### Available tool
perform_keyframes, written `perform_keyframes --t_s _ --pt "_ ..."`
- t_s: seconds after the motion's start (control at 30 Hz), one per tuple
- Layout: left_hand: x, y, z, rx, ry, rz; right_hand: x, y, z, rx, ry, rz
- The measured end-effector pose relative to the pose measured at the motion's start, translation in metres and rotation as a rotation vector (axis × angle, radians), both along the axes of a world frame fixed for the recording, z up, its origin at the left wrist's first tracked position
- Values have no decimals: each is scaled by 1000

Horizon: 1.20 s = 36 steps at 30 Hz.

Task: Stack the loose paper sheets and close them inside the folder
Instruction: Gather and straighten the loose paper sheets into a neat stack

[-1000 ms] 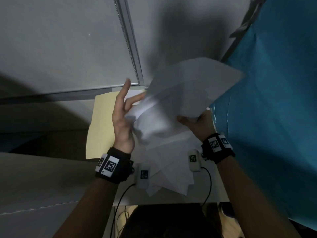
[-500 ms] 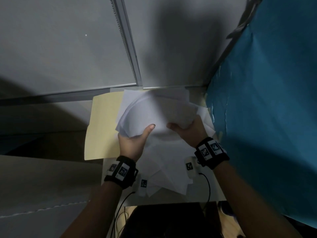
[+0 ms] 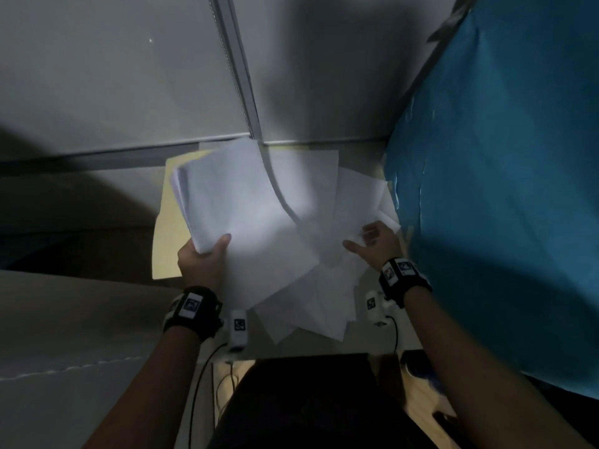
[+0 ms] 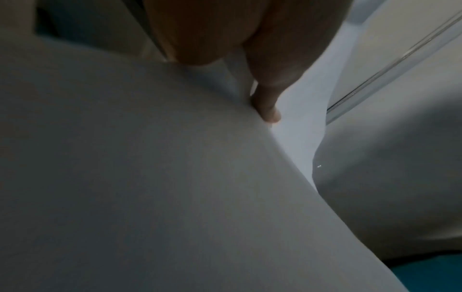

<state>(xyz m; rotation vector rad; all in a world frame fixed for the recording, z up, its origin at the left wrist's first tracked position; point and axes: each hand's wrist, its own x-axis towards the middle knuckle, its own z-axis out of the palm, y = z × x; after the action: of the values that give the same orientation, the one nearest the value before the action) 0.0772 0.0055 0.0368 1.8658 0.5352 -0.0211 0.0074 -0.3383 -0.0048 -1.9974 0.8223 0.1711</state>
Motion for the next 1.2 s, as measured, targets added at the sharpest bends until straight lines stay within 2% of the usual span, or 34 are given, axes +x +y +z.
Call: perform_keyframes --t_s 0.1,0.17,0.27,0.4,0.5,0.57,0.67,0.83,0.9,1.03,1.2 --pt "-21 14 -42 122 305 -143 6 13 -13 -55 67 158" --pt "-34 12 -59 180 390 -209 15 26 -18 -86 107 207" --pt "-40 4 -65 214 393 -209 27 39 -26 -53 176 134" --pt "-39 -5 -66 253 397 -277 36 39 -31 64 234 -116" --pt "-39 -4 -70 258 395 -290 48 23 -30 -51 175 -246" --pt "-38 -3 -70 253 398 -288 59 10 -31 -140 128 -219" --pt "-38 -3 -72 246 393 -295 85 -2 -27 -274 153 -72" --pt "-37 0 -78 250 388 -303 123 7 -24 -346 197 210" --pt "-36 2 -80 250 388 -310 136 13 -26 -373 276 285" --pt "-32 6 -86 219 406 -312 157 15 -30 -219 419 193" --pt "-37 2 -85 208 396 -328 157 12 -30 -186 410 240"
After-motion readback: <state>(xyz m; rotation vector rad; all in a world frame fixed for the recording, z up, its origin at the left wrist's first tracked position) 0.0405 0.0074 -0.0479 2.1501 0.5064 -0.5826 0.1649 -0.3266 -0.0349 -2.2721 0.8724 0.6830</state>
